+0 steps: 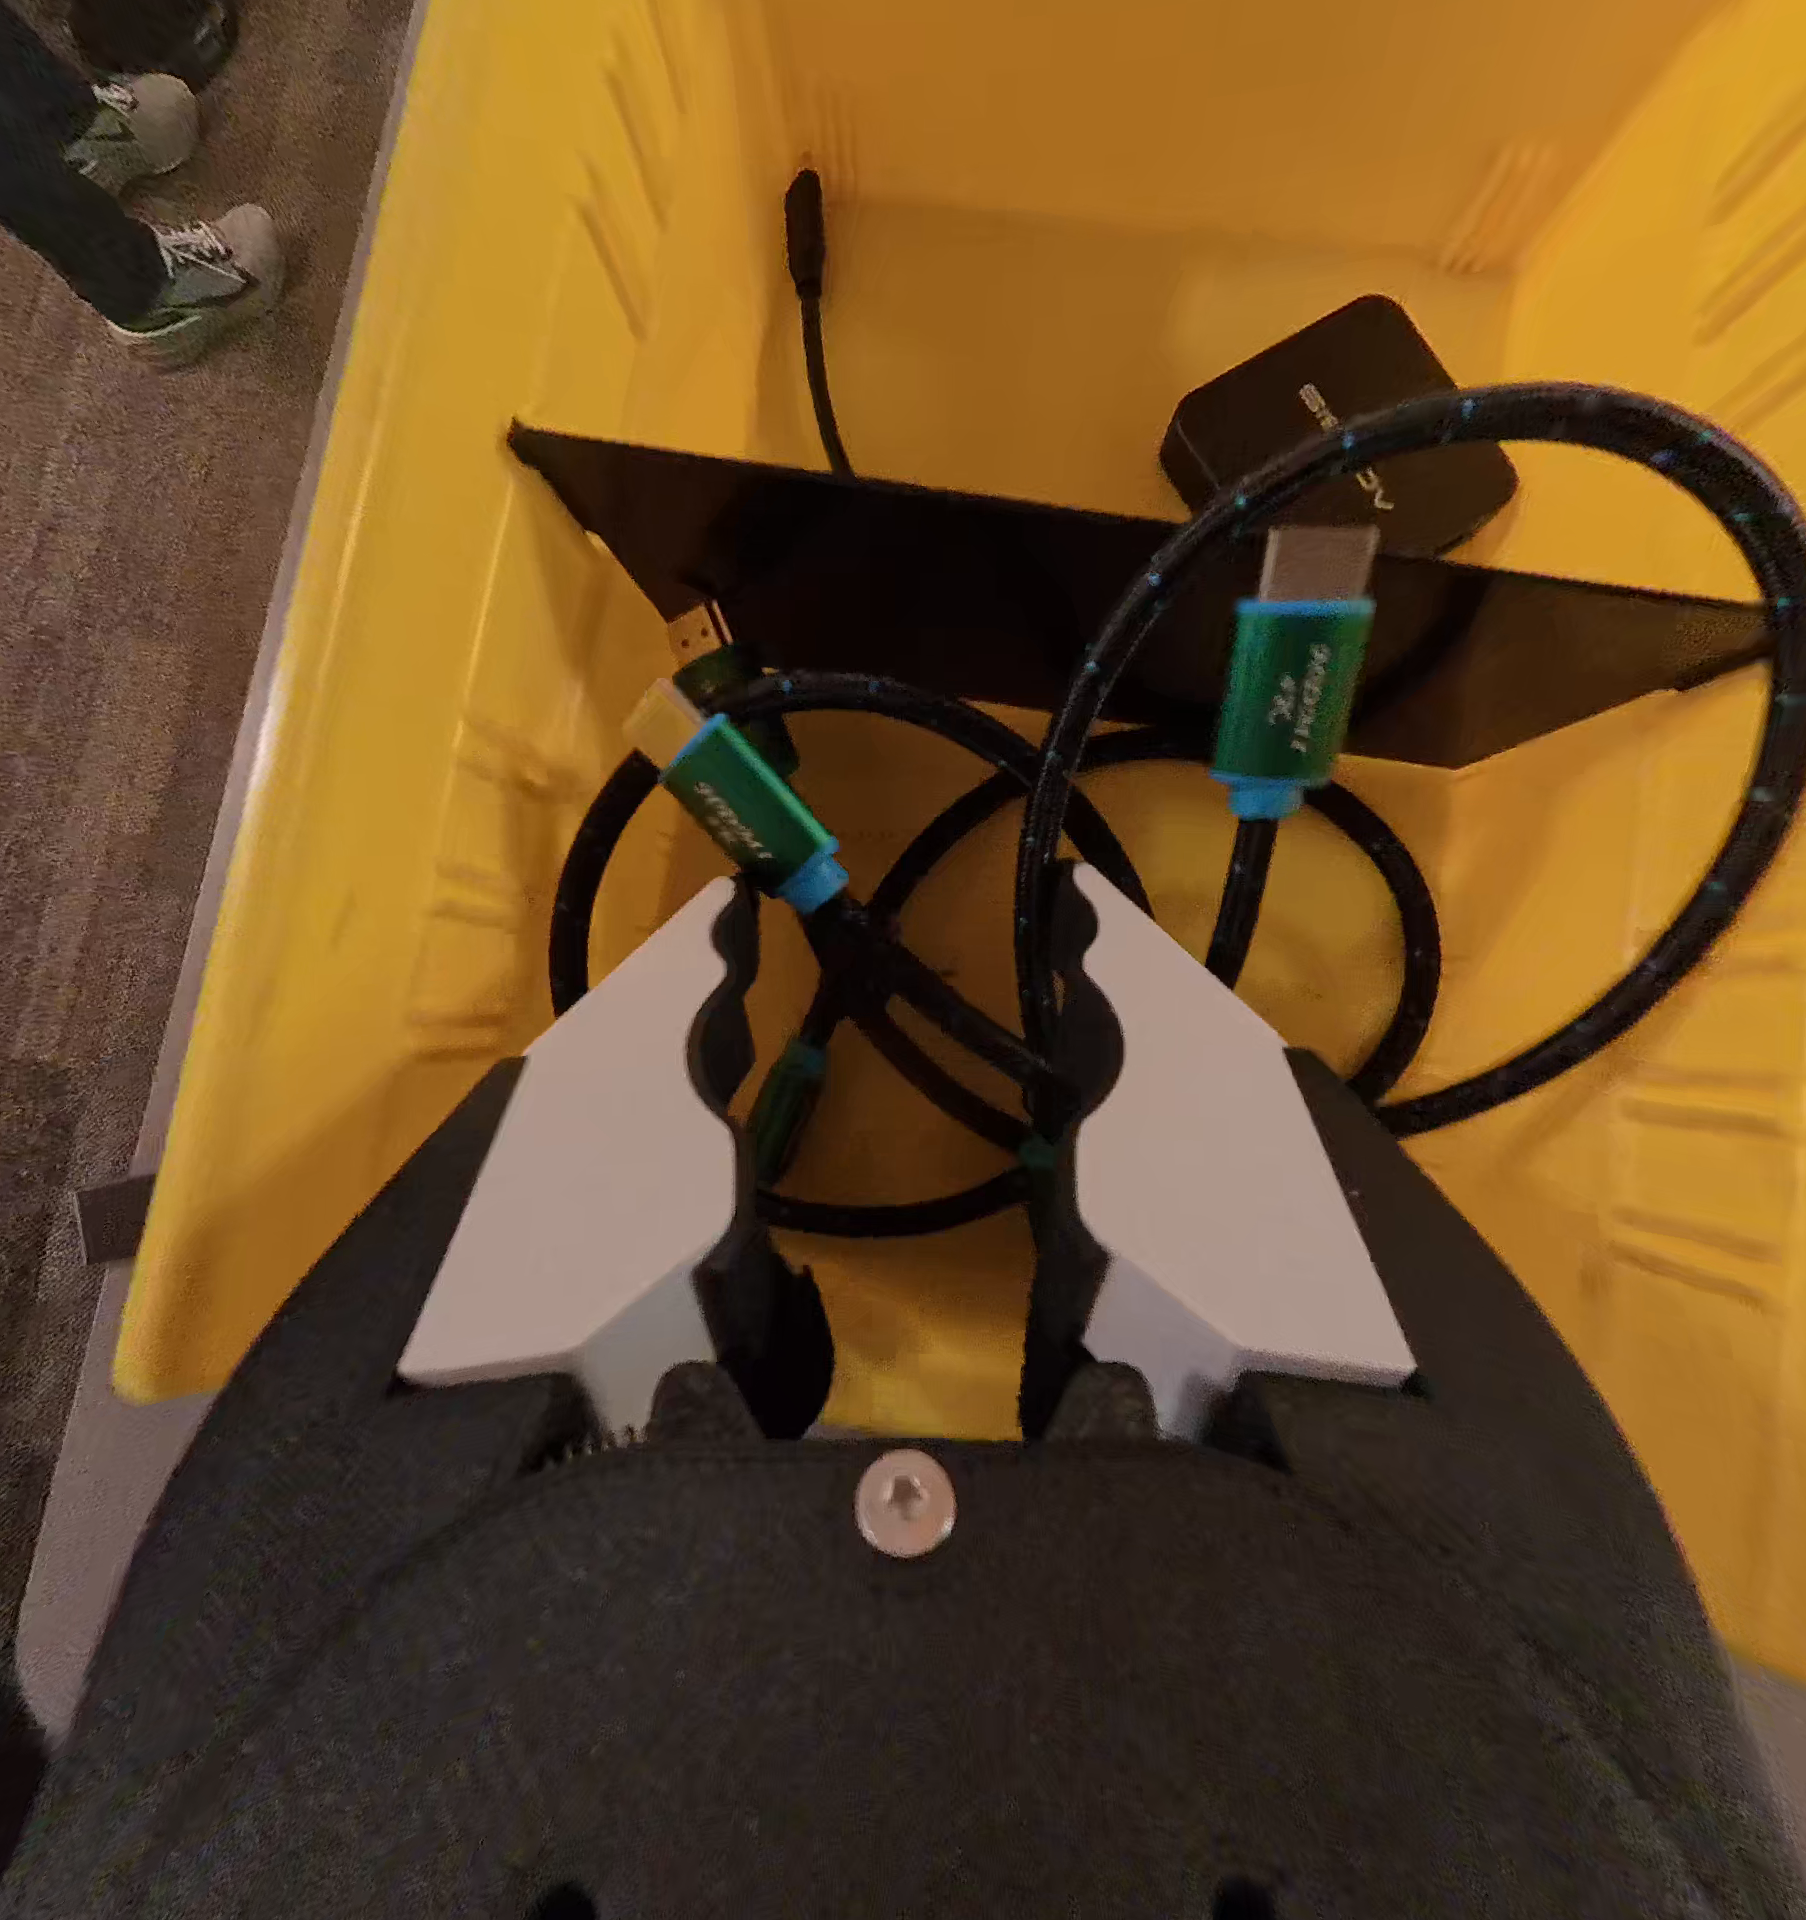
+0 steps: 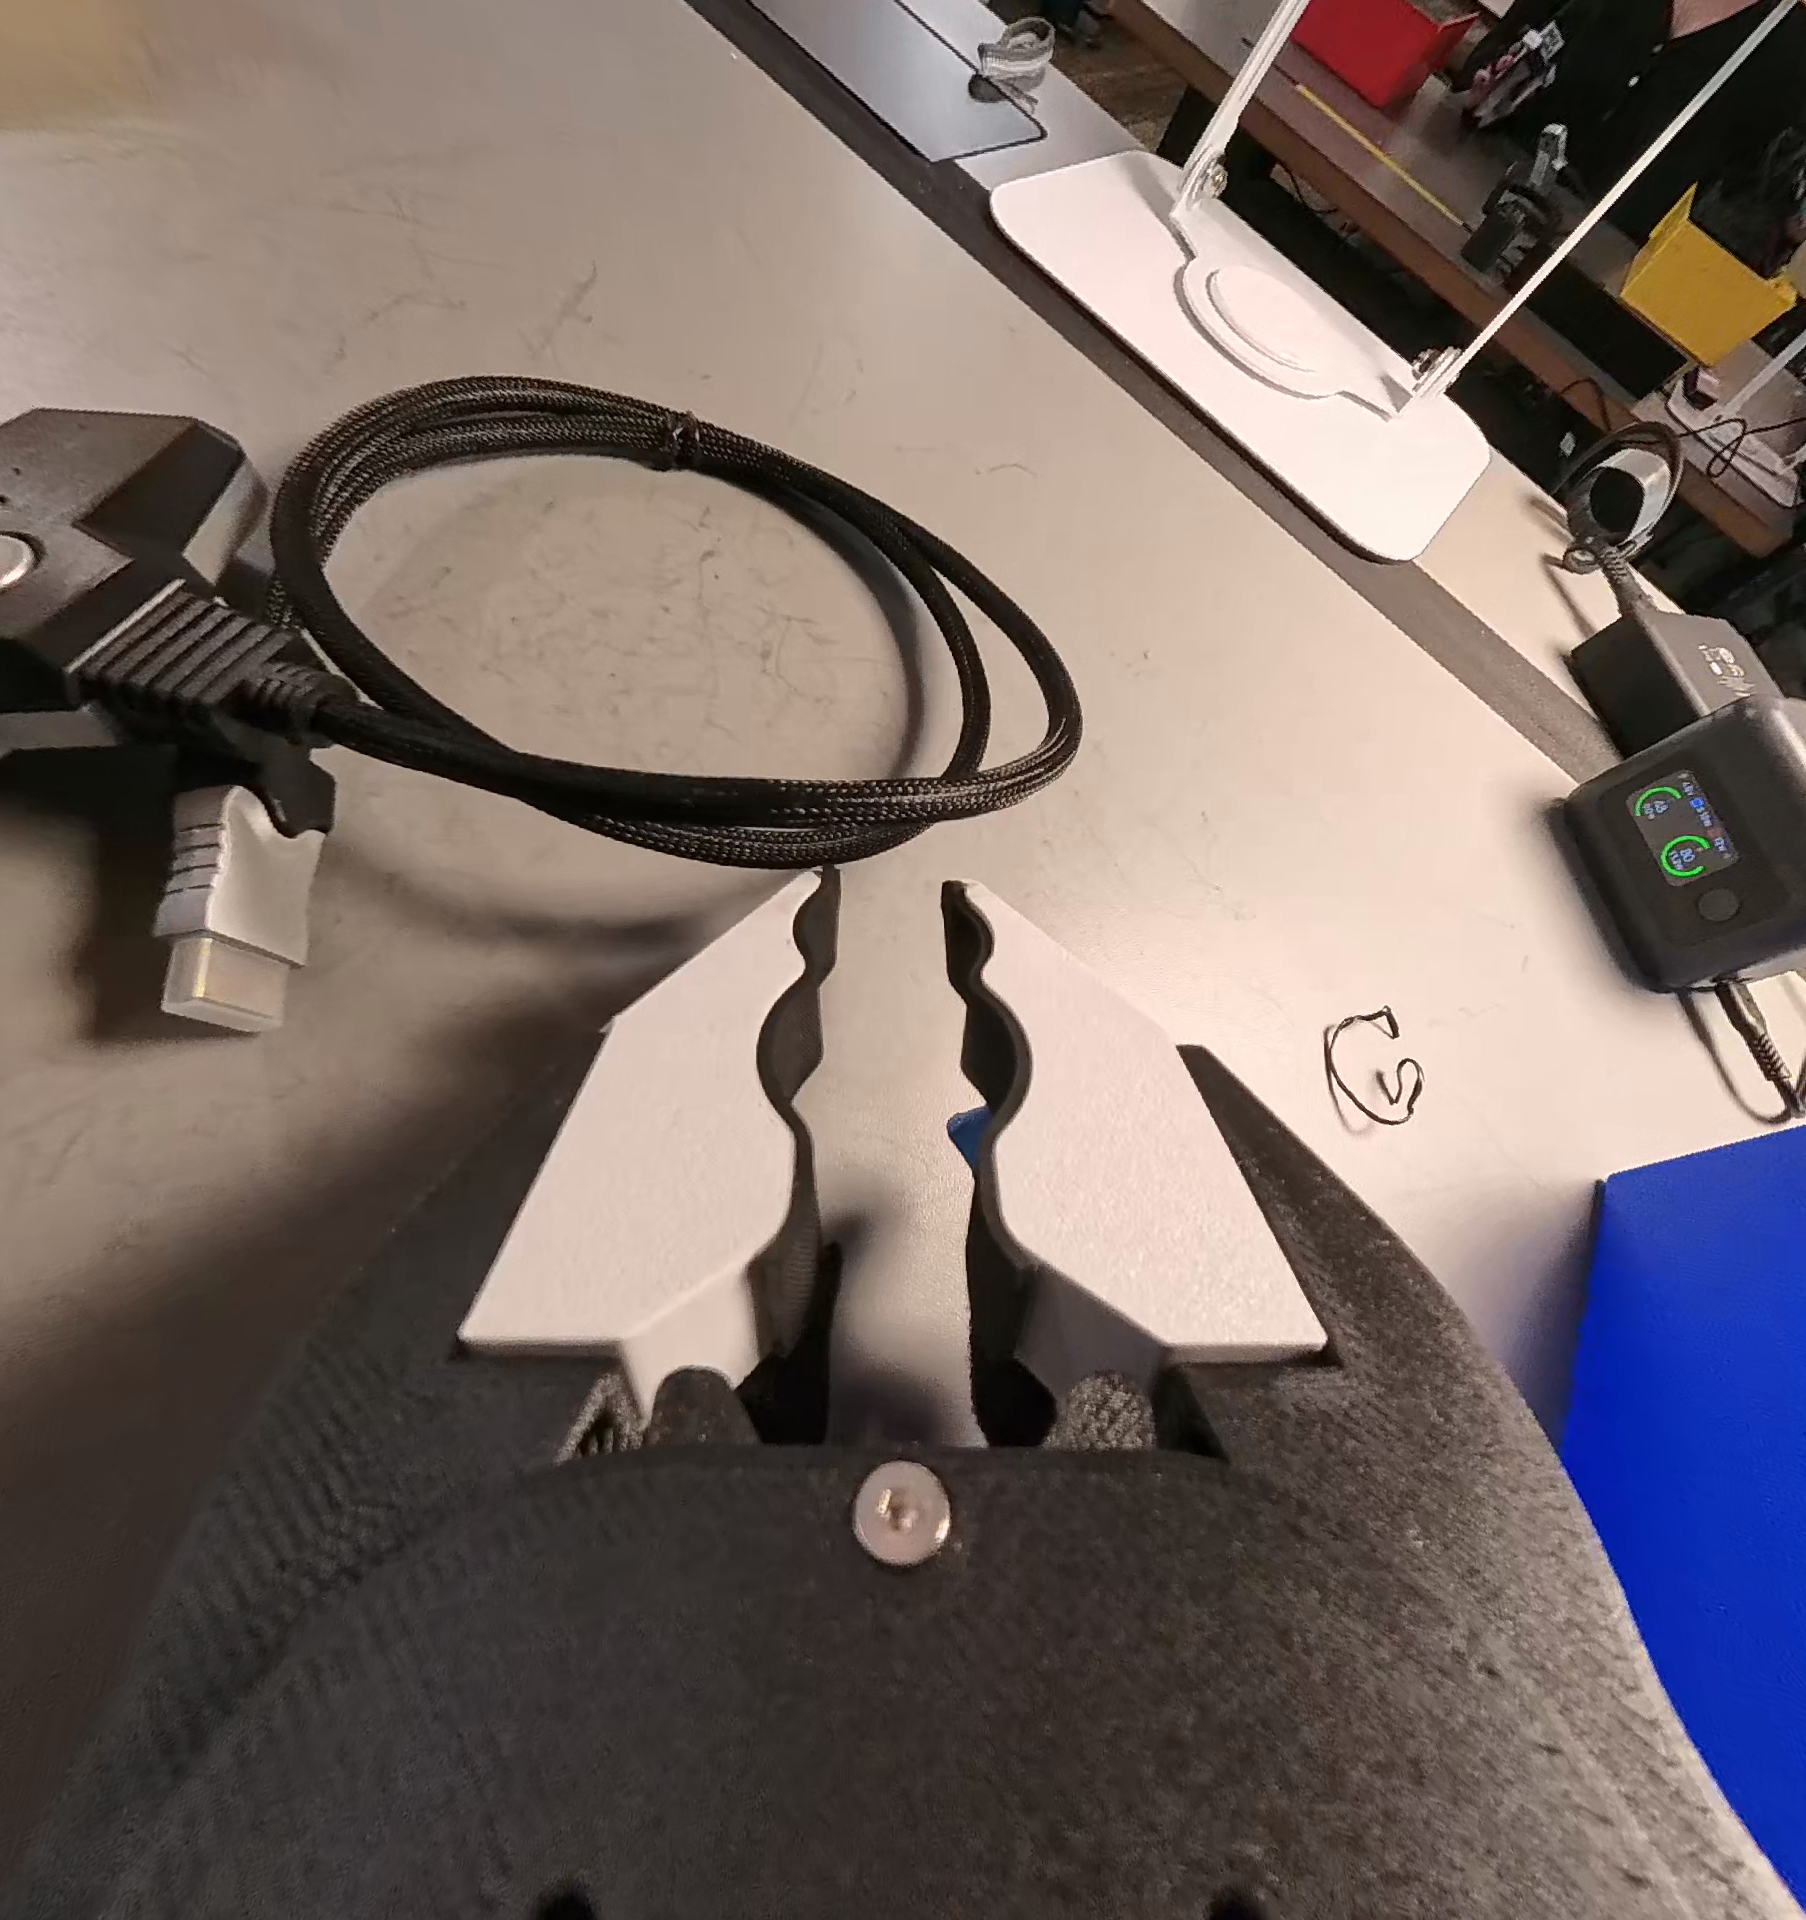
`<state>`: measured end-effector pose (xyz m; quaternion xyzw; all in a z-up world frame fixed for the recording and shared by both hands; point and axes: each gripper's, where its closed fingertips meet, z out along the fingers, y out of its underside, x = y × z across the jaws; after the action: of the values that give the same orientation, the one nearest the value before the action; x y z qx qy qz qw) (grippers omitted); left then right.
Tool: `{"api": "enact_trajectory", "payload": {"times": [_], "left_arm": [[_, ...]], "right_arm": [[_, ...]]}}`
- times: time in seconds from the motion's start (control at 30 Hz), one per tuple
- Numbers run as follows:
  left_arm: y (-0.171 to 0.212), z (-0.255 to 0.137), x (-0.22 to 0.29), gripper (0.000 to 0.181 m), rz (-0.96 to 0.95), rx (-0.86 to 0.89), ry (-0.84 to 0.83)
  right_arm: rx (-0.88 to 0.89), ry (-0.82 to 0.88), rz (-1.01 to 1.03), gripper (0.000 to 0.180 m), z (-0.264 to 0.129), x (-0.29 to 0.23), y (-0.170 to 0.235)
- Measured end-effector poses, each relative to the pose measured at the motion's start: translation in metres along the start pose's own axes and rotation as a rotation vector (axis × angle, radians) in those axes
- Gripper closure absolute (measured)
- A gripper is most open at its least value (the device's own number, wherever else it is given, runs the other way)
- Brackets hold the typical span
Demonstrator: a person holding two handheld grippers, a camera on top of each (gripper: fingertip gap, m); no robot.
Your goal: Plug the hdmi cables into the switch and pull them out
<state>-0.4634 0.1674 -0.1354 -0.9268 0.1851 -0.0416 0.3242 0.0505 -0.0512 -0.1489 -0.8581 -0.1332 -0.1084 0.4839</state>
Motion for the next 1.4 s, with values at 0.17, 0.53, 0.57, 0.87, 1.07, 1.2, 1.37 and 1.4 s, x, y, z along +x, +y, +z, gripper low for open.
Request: {"api": "enact_trajectory", "payload": {"times": [0.17, 0.53, 0.57, 0.87, 1.07, 1.2, 1.37, 1.4], "left_arm": [[-0.018, -0.011, 0.001, 0.153, 0.006, 0.115, 0.023], [-0.122, -0.160, 0.019, 0.163, 0.154, 0.580, -0.089], [-0.133, -0.179, 0.029, 0.163, 0.187, 0.633, -0.087], [-0.132, -0.208, 0.217, 0.163, 0.670, 0.667, 0.369], [-0.106, -0.111, 0.309, 0.162, 0.707, 0.617, 0.596], [-0.089, -0.048, 0.351, 0.162, 0.767, 0.578, 0.648], [-0.062, -0.024, 0.378, 0.163, 0.833, 0.525, 0.747], [-0.060, -0.026, 0.380, 0.163, 0.857, 0.546, 0.750]], "right_arm": [[0.002, -0.005, 0.000, 0.158, 0.000, 0.000, 0.000], [0.003, -0.011, -0.006, 0.158, 0.000, -0.001, -0.001], [0.005, -0.011, -0.006, 0.158, 0.000, -0.001, -0.001], [0.010, -0.008, 0.042, 0.157, -0.010, 0.021, 0.000], [0.036, 0.099, 0.071, 0.157, -0.034, 0.052, 0.000], [0.146, 0.066, 0.050, 0.157, -0.051, 0.040, -0.034], [0.292, -0.170, -0.094, 0.158, -0.047, -0.020, -0.097], [0.325, -0.214, -0.111, 0.158, -0.045, -0.031, -0.111]]}}
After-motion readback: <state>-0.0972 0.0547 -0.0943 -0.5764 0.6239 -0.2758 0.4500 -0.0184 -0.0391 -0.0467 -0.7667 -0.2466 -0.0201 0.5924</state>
